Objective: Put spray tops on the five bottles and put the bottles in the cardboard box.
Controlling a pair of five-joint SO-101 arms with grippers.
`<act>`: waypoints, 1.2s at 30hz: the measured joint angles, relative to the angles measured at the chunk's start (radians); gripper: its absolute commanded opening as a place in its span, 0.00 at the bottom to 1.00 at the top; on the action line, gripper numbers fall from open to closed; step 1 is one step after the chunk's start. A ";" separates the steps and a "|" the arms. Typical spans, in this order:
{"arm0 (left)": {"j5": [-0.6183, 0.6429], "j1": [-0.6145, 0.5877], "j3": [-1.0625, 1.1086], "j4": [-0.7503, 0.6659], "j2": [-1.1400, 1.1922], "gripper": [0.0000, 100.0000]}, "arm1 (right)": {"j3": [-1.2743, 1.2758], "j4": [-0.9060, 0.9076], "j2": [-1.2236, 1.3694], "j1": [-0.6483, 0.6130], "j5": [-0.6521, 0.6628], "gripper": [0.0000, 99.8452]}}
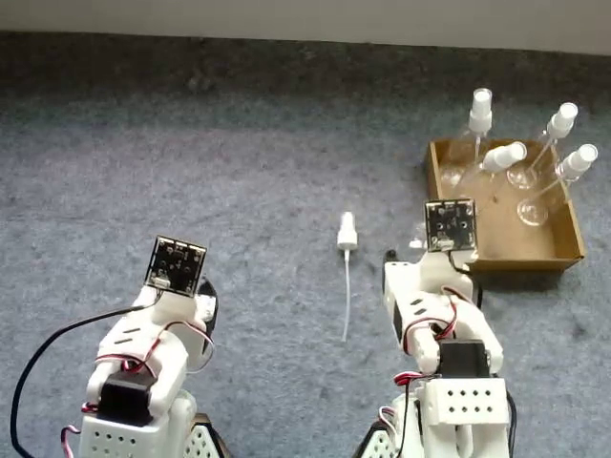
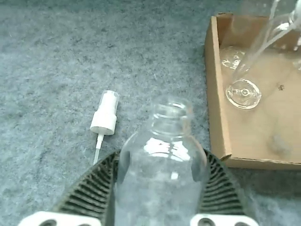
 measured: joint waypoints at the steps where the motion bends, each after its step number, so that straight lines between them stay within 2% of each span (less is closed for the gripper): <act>1: 0.000 -0.002 -0.015 0.003 0.000 0.01 | 0.000 0.000 0.000 0.002 -0.015 0.11; 8: 0.000 -0.002 -0.103 0.009 -0.005 0.00 | 0.061 -0.011 0.000 0.008 -0.066 0.11; 20: -0.048 0.008 -0.132 0.009 0.018 0.00 | 0.193 -0.244 0.000 0.011 -0.066 0.11; 27: -0.048 0.043 -0.333 0.009 0.354 0.00 | 0.195 -0.261 0.000 0.058 -0.066 0.11; 30: -0.046 0.107 -0.427 0.009 0.529 0.01 | 0.195 -0.261 0.000 0.107 -0.066 0.11; 36: -0.046 0.255 -0.577 0.009 0.795 0.01 | 0.195 -0.261 0.000 0.117 -0.066 0.11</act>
